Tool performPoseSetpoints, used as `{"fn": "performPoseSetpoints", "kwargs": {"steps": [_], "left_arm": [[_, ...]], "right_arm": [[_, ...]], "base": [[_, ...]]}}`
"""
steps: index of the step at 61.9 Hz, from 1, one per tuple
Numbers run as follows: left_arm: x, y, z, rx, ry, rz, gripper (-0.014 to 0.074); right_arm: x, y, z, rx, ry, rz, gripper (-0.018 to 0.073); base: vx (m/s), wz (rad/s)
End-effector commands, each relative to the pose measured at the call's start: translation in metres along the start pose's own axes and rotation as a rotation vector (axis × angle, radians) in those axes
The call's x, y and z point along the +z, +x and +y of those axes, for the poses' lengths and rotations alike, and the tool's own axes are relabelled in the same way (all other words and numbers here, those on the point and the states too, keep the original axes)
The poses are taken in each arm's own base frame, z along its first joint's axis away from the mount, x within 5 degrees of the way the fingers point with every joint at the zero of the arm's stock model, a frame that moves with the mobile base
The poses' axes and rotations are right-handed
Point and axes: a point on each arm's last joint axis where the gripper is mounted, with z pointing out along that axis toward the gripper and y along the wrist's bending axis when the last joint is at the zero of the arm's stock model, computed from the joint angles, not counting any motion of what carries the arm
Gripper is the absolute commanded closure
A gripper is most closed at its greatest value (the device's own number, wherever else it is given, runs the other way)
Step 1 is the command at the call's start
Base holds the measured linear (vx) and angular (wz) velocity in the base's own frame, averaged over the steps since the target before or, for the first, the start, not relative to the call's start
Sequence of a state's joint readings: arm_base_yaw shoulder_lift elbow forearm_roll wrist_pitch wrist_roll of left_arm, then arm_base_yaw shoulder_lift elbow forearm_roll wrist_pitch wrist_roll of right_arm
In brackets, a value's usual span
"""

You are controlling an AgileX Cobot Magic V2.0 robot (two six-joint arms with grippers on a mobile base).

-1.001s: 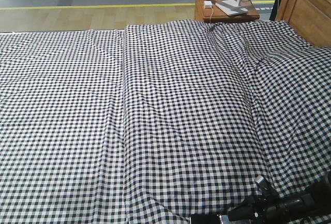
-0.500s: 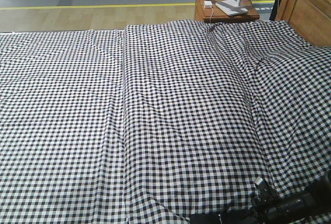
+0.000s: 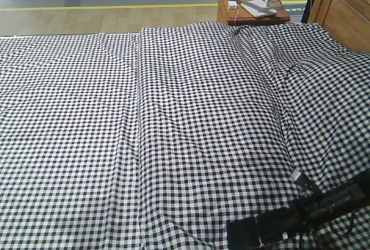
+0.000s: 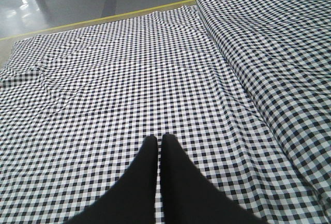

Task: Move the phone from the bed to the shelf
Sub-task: 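Close the right gripper on the phone's edge and lift it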

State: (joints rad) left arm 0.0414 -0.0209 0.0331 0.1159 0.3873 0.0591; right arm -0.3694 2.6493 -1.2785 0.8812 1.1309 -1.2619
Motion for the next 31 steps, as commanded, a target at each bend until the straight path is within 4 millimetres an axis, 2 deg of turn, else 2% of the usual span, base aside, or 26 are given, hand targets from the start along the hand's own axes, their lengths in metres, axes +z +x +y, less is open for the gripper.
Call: {"fn": "performPoseSetpoints", "kwargs": {"steps": [1,7,14,20,23,31], "left_arm": [[0.0,-0.005,0.0,-0.001,-0.005,-0.074,0.0595],[0.0,-0.005,0.0,-0.001,-0.005,-0.074,0.0595],[0.0,-0.005,0.0,-0.001,-0.005,-0.074,0.0595],[0.0,-0.005,0.0,-0.001,-0.005,-0.074,0.0595],[0.0,-0.005,0.0,-0.001,-0.005,-0.074,0.0595],[0.0,-0.005,0.0,-0.001,-0.005,-0.074,0.0595]], "right_arm": [[-0.034,-0.013,0.045,-0.07,-0.087,-0.021,0.0561],[-0.052,-0.021,0.064,-0.083,-0.052,-0.06,0.0561],[-0.081,-0.028,0.096,-0.124,0.006,-0.118,0.0561],[-0.103,-0.032,0.131,-0.198,0.059,-0.166,0.0561],[-0.111,-0.035,0.155,-0.258,0.087,-0.181,0.0561],[-0.117,-0.037,0.213,-0.412,0.142,-0.194,0.0561]], "base": [[0.0,0.0],[0.0,0.0],[0.0,0.0],[0.0,0.0],[0.0,0.0],[0.0,0.0]]}}
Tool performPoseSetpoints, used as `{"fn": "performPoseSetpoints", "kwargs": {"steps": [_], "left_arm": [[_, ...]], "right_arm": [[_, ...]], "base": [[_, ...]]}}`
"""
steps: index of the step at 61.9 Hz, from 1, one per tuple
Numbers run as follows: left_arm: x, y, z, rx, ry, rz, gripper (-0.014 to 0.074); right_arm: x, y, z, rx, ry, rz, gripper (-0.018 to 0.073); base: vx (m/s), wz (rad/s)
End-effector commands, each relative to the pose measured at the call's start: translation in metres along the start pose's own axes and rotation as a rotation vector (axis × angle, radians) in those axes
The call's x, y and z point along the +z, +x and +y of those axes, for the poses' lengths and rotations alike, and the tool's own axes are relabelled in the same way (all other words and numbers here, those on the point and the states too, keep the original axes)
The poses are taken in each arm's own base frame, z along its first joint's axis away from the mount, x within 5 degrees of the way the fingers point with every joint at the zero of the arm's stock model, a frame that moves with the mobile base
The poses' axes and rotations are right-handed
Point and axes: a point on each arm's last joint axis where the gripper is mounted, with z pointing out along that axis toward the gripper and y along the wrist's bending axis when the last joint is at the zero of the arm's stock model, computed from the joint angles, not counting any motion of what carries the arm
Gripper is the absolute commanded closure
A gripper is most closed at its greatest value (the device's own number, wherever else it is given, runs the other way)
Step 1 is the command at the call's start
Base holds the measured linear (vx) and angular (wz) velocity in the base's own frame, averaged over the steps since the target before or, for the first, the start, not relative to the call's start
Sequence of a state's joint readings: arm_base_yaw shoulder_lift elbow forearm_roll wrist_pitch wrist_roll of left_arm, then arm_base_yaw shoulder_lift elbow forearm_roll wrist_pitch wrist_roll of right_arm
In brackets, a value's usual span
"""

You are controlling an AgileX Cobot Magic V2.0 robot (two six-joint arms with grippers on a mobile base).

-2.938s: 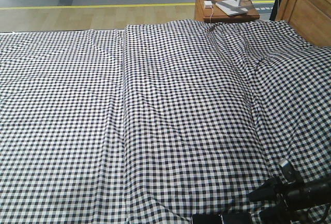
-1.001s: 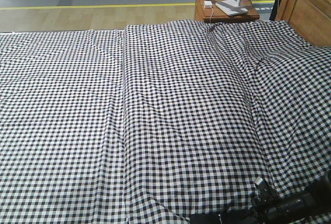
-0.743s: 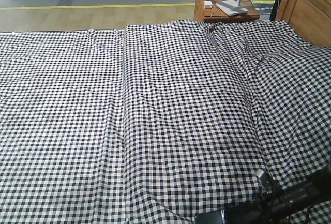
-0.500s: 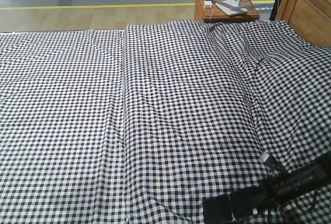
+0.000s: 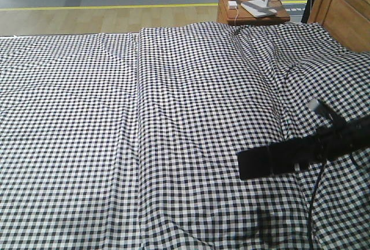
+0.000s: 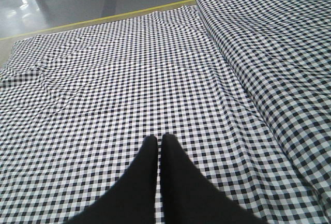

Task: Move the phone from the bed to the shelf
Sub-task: 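Close the right gripper on the phone's edge and lift it, then raise the held phone above the bed with the right gripper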

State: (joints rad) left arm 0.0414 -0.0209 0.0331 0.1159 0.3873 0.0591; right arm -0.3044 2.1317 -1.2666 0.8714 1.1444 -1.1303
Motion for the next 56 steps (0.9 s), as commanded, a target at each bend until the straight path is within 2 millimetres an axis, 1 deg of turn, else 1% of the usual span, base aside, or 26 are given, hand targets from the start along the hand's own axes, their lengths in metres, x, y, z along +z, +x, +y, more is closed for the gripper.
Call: {"fn": "performPoseSetpoints", "kwargs": {"steps": [1,8,18,24,31,36,44,50,56], "left_arm": [[0.0,-0.005,0.0,-0.001,-0.005,-0.074,0.0595],[0.0,-0.005,0.0,-0.001,-0.005,-0.074,0.0595],[0.0,-0.005,0.0,-0.001,-0.005,-0.074,0.0595],[0.0,-0.005,0.0,-0.001,-0.005,-0.074,0.0595],[0.0,-0.005,0.0,-0.001,-0.005,-0.074,0.0595],[0.0,-0.005,0.0,-0.001,-0.005,-0.074,0.0595],[0.0,-0.005,0.0,-0.001,-0.005,-0.074,0.0595],[0.0,-0.005,0.0,-0.001,-0.005,-0.074,0.0595],[0.0,-0.005,0.0,-0.001,-0.005,-0.074,0.0595]], "right_arm": [[-0.027,-0.017,0.064,-0.149,-0.091,-0.016,0.0561],[-0.039,-0.026,0.112,-0.27,-0.067,-0.041,0.0561],[-0.056,-0.03,0.175,-0.393,-0.073,-0.11,0.0561],[-0.061,-0.029,0.213,-0.464,-0.108,-0.154,0.0561],[-0.061,-0.024,0.253,-0.55,-0.159,-0.173,0.0561],[-0.059,-0.018,0.277,-0.607,-0.195,-0.177,0.0561],[-0.053,-0.007,0.309,-0.677,-0.24,-0.15,0.0561],[-0.05,0.001,0.328,-0.729,-0.27,-0.131,0.0561],[-0.047,0.008,0.342,-0.771,-0.293,-0.114,0.0561]], "base": [[0.0,0.0],[0.0,0.0],[0.0,0.0],[0.0,0.0],[0.0,0.0],[0.0,0.0],[0.0,0.0],[0.0,0.0],[0.0,0.0]]}}
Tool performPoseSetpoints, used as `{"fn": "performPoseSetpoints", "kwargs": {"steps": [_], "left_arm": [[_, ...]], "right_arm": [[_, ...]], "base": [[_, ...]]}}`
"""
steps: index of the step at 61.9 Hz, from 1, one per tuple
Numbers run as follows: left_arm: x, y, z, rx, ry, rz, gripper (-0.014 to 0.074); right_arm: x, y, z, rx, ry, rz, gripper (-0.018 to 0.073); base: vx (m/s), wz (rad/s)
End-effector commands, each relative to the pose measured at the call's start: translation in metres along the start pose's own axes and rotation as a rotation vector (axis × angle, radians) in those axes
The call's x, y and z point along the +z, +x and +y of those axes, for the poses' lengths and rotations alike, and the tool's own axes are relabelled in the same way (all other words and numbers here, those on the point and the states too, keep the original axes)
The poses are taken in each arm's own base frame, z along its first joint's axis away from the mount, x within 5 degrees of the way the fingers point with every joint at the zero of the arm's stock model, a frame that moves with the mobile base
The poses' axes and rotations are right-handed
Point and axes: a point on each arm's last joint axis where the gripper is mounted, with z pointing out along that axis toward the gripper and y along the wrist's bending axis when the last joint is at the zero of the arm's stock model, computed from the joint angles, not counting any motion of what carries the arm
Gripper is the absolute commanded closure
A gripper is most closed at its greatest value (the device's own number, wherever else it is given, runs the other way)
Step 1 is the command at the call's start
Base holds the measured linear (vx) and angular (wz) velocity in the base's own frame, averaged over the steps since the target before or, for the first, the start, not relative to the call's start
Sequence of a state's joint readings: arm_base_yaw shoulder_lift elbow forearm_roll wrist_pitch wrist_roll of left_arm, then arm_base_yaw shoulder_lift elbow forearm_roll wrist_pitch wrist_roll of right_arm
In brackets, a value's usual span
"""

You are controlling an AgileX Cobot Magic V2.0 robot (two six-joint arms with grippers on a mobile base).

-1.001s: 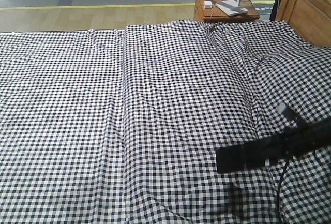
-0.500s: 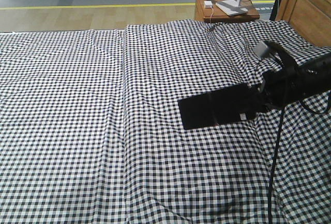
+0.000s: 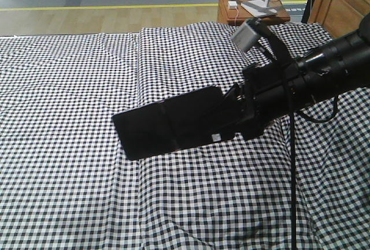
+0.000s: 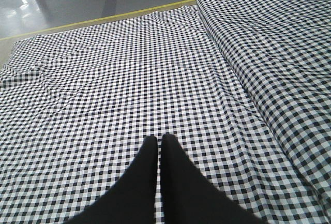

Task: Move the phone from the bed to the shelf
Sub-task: 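Raise the held phone above the bed with the right gripper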

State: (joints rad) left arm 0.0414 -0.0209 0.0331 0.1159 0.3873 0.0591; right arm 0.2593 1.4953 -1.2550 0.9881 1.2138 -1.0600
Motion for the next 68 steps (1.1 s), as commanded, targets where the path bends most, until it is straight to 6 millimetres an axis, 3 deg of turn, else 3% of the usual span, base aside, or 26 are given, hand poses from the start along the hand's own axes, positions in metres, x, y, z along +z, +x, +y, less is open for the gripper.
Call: {"fn": "performPoseSetpoints", "kwargs": {"steps": [1,14,68], "left_arm": [[0.0,-0.005,0.0,-0.001,-0.005,-0.074,0.0595],[0.0,-0.005,0.0,-0.001,-0.005,-0.074,0.0595],[0.0,-0.005,0.0,-0.001,-0.005,-0.074,0.0595]], "right_arm": [[-0.007,-0.014,0.035,-0.058,-0.111,-0.05,0.0561],[-0.001,-0.017,0.052,-0.104,-0.149,-0.035,0.0561],[0.0,-0.016,0.052,-0.106,-0.146,-0.031,0.0561]], "base": [[0.0,0.0],[0.0,0.0],[0.0,0.0]]}}
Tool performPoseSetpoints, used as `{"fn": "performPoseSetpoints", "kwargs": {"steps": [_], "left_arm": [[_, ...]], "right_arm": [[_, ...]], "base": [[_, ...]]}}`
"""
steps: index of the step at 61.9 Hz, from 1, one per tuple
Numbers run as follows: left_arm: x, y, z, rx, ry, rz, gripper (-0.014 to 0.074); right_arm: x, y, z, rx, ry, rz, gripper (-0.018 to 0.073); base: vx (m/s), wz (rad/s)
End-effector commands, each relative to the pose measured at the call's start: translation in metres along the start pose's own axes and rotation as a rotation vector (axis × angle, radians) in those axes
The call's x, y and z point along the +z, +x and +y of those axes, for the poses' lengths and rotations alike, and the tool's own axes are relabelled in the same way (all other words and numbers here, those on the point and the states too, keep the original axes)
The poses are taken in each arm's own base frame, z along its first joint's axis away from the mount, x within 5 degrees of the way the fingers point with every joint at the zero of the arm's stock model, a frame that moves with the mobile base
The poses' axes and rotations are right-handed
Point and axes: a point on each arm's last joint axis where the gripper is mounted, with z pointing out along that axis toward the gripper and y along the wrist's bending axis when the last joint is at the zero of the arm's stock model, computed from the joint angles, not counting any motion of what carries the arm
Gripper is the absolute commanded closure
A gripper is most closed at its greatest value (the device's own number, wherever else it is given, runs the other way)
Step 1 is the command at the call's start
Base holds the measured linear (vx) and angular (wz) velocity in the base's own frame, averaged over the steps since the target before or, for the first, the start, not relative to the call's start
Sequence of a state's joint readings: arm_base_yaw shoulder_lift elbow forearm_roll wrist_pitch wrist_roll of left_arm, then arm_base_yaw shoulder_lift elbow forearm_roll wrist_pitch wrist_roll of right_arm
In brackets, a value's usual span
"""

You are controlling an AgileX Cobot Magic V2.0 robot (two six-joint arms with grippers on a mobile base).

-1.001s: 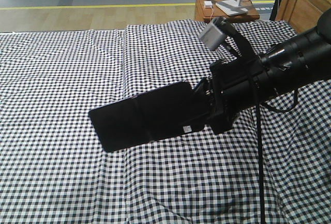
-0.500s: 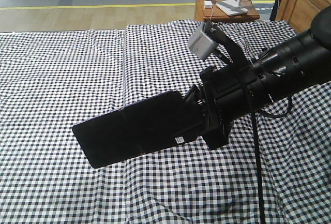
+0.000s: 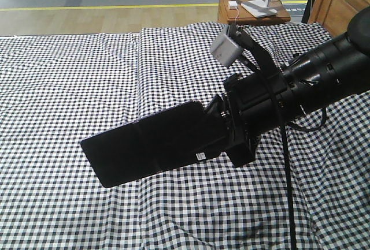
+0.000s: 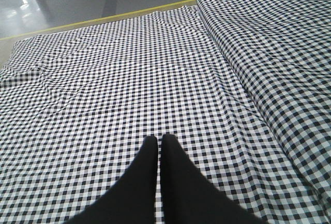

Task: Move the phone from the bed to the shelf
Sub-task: 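Raise the held phone above the bed with the right gripper, then drive the base away from the bed holding the phone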

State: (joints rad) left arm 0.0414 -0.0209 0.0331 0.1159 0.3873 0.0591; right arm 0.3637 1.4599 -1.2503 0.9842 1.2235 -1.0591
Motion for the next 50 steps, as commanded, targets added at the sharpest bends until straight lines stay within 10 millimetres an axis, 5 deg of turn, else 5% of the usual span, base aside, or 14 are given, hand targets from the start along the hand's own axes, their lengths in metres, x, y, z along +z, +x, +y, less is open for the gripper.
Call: {"fn": "performPoseSetpoints", "kwargs": {"steps": [1,50], "left_arm": [[-0.0002,-0.0053,0.0002,-0.001,-0.005,-0.074,0.0595],[-0.0002,-0.0053,0.0002,-0.001,-0.005,-0.074,0.0595]], "right_arm": [[-0.0122,-0.0116,0.0196,-0.026,-0.069,-0.061,0.0561],[-0.0122,-0.0116,0.0197,-0.026,-0.07,-0.062,0.0561]], "base": [[0.0,0.0],[-0.04,0.15]]}}
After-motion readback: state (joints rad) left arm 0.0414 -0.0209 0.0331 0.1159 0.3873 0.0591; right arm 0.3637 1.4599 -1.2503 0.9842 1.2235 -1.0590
